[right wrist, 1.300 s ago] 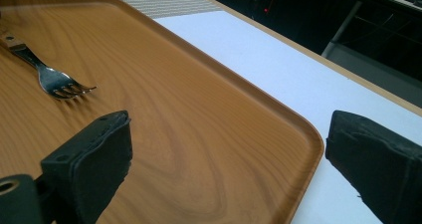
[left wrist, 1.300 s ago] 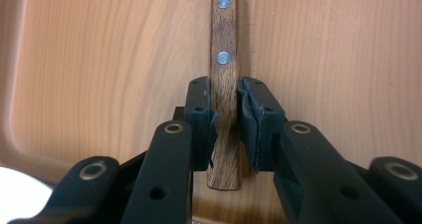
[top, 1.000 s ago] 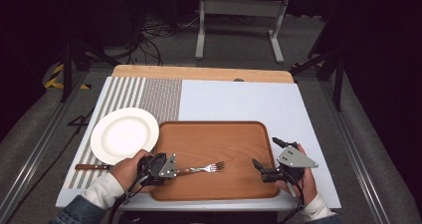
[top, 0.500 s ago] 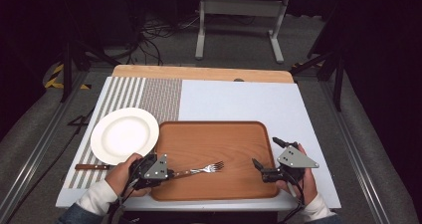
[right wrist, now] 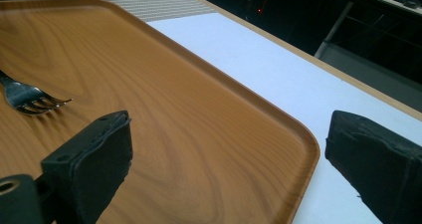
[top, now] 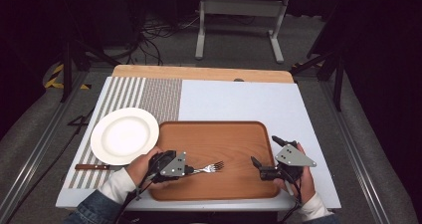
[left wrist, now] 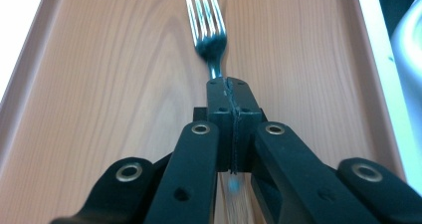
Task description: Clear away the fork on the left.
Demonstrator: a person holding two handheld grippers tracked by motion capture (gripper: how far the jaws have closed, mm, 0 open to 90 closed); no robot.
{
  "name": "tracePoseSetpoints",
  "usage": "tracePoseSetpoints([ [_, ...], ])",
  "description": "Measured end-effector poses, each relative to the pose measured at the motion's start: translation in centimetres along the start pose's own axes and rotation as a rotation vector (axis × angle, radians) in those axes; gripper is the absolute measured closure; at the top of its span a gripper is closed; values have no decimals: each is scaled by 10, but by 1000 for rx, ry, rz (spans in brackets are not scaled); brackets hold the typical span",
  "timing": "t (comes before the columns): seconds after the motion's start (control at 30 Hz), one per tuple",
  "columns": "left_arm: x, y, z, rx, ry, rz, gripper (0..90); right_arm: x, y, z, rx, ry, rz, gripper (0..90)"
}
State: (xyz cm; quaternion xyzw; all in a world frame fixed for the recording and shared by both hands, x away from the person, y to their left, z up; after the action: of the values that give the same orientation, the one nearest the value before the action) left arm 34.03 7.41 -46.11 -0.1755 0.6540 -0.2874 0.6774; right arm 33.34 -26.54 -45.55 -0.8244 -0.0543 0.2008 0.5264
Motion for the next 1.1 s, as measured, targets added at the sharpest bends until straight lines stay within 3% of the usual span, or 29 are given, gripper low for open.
tracePoseSetpoints([
  [0.23,16,-12,3,44,51,27,899,4,-1,1,17,8,13,57],
  [0.5,28,-18,6,69,59,82,899,6,-3,5,11,-2,16,57],
  [0.57,30,-18,7,65,54,104,899,6,-3,6,9,-3,16,58],
  [0.83,33,-18,13,51,25,108,899,5,-1,5,7,-3,16,57],
  [1.1,21,-5,23,-21,-16,133,899,4,0,4,4,2,18,57],
])
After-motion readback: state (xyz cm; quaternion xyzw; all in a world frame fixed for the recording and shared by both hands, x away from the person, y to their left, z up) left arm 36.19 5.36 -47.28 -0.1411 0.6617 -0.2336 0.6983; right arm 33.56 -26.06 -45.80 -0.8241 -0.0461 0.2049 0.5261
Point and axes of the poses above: each handheld gripper's, and its own axes: x roughly forward along the jaws, y roughly out of its underside, z roughly to its left, the point moved 2 cm from there along x, roughly forward along the jaws, and after that the axes turned 14 degrees about y, right-handed, at the moved point
